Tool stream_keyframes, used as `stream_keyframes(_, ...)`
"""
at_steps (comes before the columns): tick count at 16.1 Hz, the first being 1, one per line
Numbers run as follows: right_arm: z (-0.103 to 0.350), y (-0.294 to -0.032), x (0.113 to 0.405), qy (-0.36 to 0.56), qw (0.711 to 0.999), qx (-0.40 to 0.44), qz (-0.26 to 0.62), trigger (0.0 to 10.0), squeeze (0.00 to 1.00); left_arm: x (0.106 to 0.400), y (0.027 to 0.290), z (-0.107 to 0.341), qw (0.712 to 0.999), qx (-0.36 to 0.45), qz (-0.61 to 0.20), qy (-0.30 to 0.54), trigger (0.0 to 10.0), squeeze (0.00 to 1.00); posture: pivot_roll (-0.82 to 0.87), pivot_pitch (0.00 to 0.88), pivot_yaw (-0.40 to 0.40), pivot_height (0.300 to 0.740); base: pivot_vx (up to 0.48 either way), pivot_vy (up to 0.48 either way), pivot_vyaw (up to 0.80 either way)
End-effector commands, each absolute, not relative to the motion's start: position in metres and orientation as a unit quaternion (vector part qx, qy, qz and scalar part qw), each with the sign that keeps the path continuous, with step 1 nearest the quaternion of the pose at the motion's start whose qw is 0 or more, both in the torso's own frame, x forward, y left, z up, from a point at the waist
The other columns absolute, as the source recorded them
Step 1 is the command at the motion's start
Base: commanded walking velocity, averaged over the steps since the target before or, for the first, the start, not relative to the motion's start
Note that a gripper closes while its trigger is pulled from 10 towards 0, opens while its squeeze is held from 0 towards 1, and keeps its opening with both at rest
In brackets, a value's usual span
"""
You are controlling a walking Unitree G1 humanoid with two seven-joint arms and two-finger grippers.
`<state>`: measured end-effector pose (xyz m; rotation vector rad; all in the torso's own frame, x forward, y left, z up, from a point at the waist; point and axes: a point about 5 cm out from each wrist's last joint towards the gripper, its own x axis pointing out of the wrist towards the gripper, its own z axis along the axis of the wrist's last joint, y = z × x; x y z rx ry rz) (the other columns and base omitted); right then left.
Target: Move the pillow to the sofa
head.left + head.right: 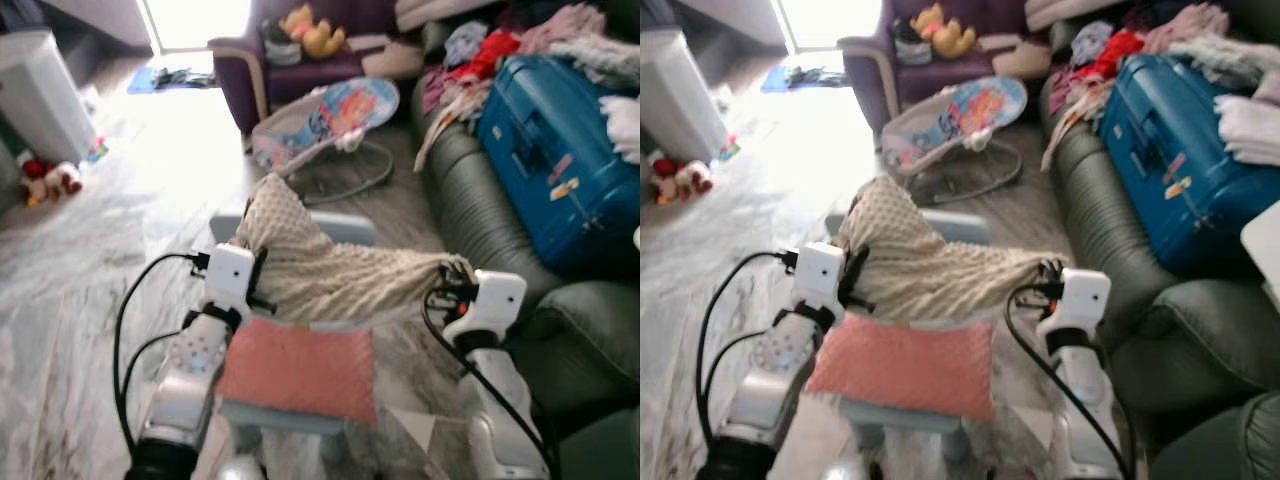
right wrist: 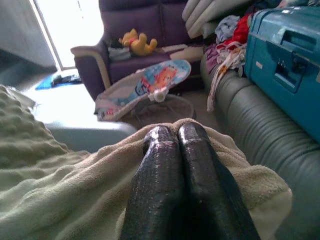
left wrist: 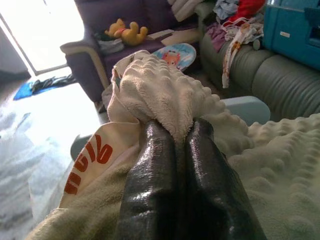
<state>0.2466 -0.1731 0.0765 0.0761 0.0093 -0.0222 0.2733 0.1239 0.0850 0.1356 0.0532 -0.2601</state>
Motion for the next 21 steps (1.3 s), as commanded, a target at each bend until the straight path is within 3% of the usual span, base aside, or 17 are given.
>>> stream_keyframes(1,0.078,-0.173,0.248,-0.001,0.999,0.037,-0.007,10.0,0.00,0.274,0.125,0.085,0.990,0.071,-0.121,0.023,10.0,0.00,-0.03,0.000,0.030,0.740,-0.266,0.000,0.00)
stream_keyframes(10,0.090,-0.189,0.264,-0.018,1.000,0.011,-0.011,10.0,0.00,0.293,0.123,0.099,0.994,0.063,-0.091,0.001,10.0,0.00,-0.04,0.000,0.041,0.740,-0.289,0.000,0.00)
stream_keyframes(21,0.082,-0.205,0.251,0.005,1.000,0.000,-0.030,10.0,0.00,0.285,0.123,0.085,0.995,0.052,-0.081,0.028,10.0,0.00,-0.06,0.000,0.008,0.740,-0.277,0.000,0.00)
